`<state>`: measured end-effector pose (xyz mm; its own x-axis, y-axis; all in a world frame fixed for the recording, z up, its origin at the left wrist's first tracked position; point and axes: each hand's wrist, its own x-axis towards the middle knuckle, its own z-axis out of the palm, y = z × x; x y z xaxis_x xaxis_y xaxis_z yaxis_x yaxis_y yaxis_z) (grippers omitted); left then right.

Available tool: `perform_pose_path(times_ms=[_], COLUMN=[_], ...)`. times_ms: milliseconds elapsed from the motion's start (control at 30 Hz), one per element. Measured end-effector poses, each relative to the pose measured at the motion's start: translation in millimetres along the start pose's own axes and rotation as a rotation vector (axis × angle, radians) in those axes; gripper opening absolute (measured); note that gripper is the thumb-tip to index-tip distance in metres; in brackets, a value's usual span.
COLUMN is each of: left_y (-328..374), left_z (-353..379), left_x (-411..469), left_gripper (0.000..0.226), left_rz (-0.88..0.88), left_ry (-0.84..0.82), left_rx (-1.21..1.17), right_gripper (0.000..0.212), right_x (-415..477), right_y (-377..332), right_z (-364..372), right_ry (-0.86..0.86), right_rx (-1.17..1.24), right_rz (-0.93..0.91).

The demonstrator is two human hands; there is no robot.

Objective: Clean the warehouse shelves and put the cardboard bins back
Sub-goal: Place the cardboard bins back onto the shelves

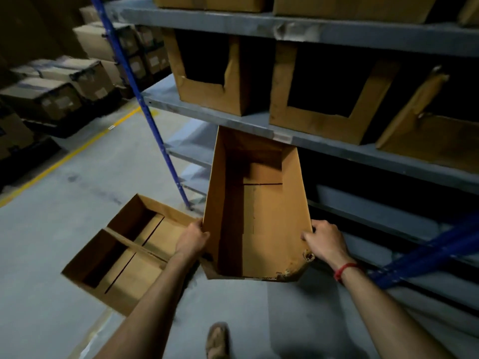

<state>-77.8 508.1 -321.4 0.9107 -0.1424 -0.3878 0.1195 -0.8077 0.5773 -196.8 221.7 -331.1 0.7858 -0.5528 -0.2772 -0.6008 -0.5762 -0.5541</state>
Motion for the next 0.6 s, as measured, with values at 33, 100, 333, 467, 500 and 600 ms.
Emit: perform_pose_path(times_ms=[33, 100, 333, 467, 500, 600], left_y=[9, 24, 82, 117, 124, 144], left_z=[6, 17, 39, 64, 71, 94], left_x=[5, 16, 80, 101, 105, 114], left_gripper=[0.040, 0.040, 0.040, 0.043, 0.044, 0.051], left_rz=[0.020, 0.056, 0.203, 0.249, 0.257, 0.312], left_ry=[-0.025, -0.066, -0.242, -0.366, -0.400, -0.498], left_rx=[0.020, 0.053, 0.174, 0.158, 0.160, 0.159], right_gripper=[0.009, 0.013, 0.023, 0.018, 0.017, 0.024], right_x=[2, 8, 25, 33, 34, 36], right_y=[7, 19, 51, 68, 73, 95], right_z=[-4, -11, -26, -34, -36, -41], right_ry=[0.008, 0.014, -0.039, 0.004, 0.020, 0.104], right_rx=[0.003, 0.001, 0.153, 0.171, 0.173, 0.255], right_rz=[0.019, 0.058, 0.295, 0.380, 0.406, 0.508])
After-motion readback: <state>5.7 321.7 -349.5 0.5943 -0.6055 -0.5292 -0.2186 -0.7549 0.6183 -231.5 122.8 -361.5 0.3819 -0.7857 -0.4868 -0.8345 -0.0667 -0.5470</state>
